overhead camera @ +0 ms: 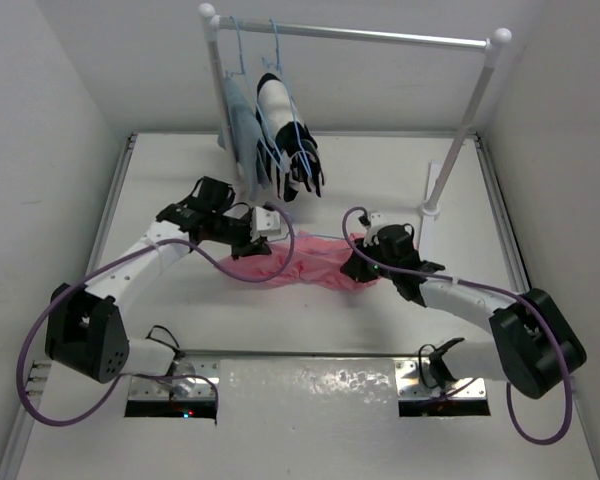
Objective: Place the t-shirt on the hanger
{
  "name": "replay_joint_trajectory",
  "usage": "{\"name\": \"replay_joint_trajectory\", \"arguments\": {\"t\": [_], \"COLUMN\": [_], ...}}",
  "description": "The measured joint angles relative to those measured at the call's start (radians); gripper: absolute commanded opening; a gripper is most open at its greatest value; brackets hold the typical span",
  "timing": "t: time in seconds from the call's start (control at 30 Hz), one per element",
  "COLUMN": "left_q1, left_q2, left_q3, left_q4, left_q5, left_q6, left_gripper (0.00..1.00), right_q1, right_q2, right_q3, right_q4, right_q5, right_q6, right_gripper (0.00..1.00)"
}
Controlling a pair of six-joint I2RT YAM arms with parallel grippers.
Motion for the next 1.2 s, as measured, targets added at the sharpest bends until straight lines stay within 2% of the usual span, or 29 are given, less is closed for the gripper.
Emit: {"name": "replay_joint_trajectory", "arguments": {"t": [0.13, 0.17, 0.23, 0.27, 0.37, 0.6, 0.8, 0.93, 1.1, 1.13, 1.2], "left_q1": [0.029, 0.034, 0.034, 0.034, 0.036, 0.038, 0.038, 0.038, 0.038, 0.038, 0.038], "left_q2": [-0.01, -0.01, -0.016, -0.021, -0.046, -0.09, -0.103, -0.102, -0.101, -0.101, -0.1], "left_q3": [0.0, 0.0, 0.0, 0.0, -0.006, -0.055, -0.092, -0.094, -0.094, -0.094, -0.094], "left_q4": [0.019, 0.016, 0.005, -0.002, -0.01, -0.032, -0.001, 0.056, 0.105, 0.111, 0.116], "left_q5": [0.014, 0.02, 0.034, 0.039, 0.046, 0.058, 0.055, 0.045, 0.037, 0.036, 0.035], "left_q6": [-0.042, -0.039, -0.027, -0.021, -0.013, 0.0, -0.038, -0.102, -0.16, -0.164, -0.167], "left_gripper": [0.0, 0.0, 0.0, 0.0, 0.0, 0.0, 0.0, 0.0, 0.0, 0.0, 0.0], "right_q1": [-0.011, -0.011, -0.011, -0.011, -0.015, -0.016, -0.016, -0.016, -0.007, -0.006, -0.002], "right_q2": [-0.034, -0.048, -0.06, -0.059, -0.058, -0.145, -0.14, -0.048, -0.014, -0.013, 0.005], "right_q3": [-0.066, -0.088, -0.127, -0.143, -0.2, -0.218, -0.245, -0.235, -0.153, -0.141, -0.132], "right_q4": [0.008, 0.009, 0.019, 0.028, 0.053, 0.068, 0.131, 0.127, 0.047, 0.035, 0.039], "right_q5": [-0.052, -0.058, -0.07, -0.07, -0.08, -0.043, 0.111, 0.201, 0.274, 0.283, 0.293], "right_q6": [0.01, 0.01, 0.011, 0.013, 0.016, 0.055, 0.3, 0.446, 0.532, 0.544, 0.565], "right_gripper": [0.0, 0.13, 0.3, 0.44, 0.56, 0.54, 0.45, 0.46, 0.49, 0.48, 0.38]}}
